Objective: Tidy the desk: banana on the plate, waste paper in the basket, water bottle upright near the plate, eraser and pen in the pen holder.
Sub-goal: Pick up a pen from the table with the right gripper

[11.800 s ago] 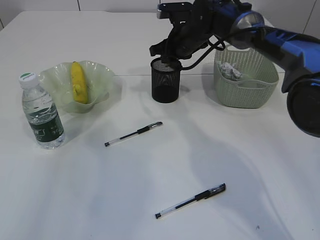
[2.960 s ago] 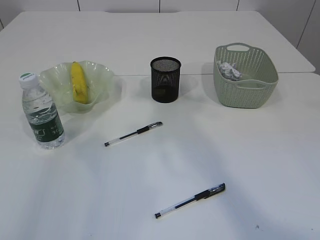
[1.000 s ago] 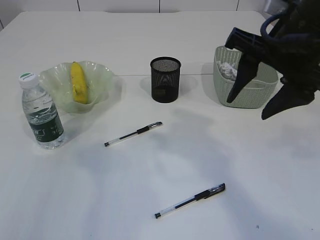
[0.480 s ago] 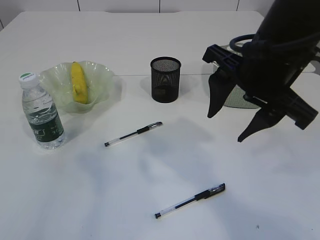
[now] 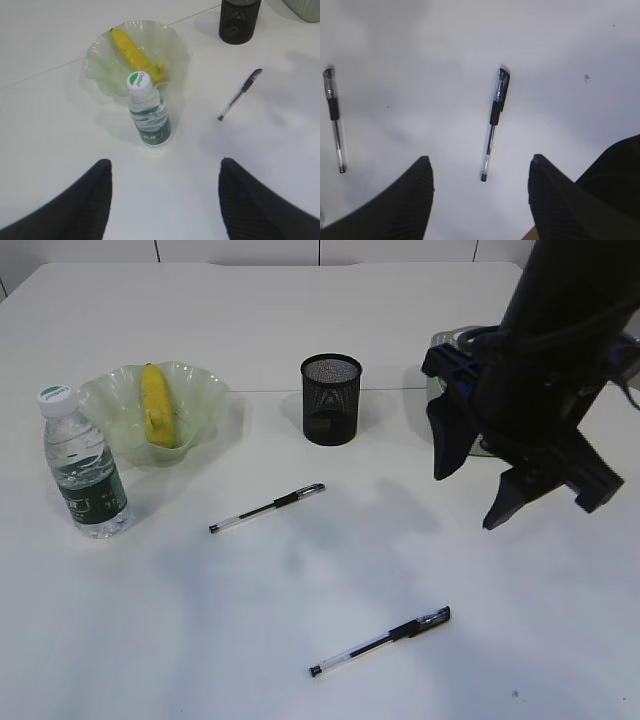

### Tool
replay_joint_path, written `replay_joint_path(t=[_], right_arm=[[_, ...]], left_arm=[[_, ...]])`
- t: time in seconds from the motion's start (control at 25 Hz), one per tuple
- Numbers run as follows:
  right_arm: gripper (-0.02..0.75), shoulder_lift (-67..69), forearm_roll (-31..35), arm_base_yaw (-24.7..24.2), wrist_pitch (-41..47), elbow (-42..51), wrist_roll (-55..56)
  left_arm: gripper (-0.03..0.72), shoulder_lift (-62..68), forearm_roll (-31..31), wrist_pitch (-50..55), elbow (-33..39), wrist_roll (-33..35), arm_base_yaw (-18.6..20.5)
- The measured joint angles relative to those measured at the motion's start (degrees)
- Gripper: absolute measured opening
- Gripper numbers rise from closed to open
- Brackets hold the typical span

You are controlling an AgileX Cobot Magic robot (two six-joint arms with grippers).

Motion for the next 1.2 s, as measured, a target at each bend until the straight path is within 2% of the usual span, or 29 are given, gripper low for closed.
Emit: replay_joint_path(t=[0.16, 0.28, 0.48, 1.2], right_arm=[[0.433, 4.0, 4.0, 0.1, -0.3, 0.0, -1.0], [0.391, 5.5, 5.0, 0.2, -0.9, 0.0, -1.7], [0.353, 6.3, 3.2, 0.2, -1.0, 0.0, -1.4], [0.347, 7.9, 0.4, 0.2, -1.1, 0.0, -1.6]], left_arm=[[0.475, 0.0, 0.0, -0.2, 0.0, 0.0, 0.0], [0.475, 0.0, 0.3, -0.4, 0.0, 0.0, 0.0], [0.475, 0.0, 0.6, -0.5, 0.0, 0.0, 0.0], [0.475, 0.0, 0.4, -0.4, 0.0, 0.0, 0.0]])
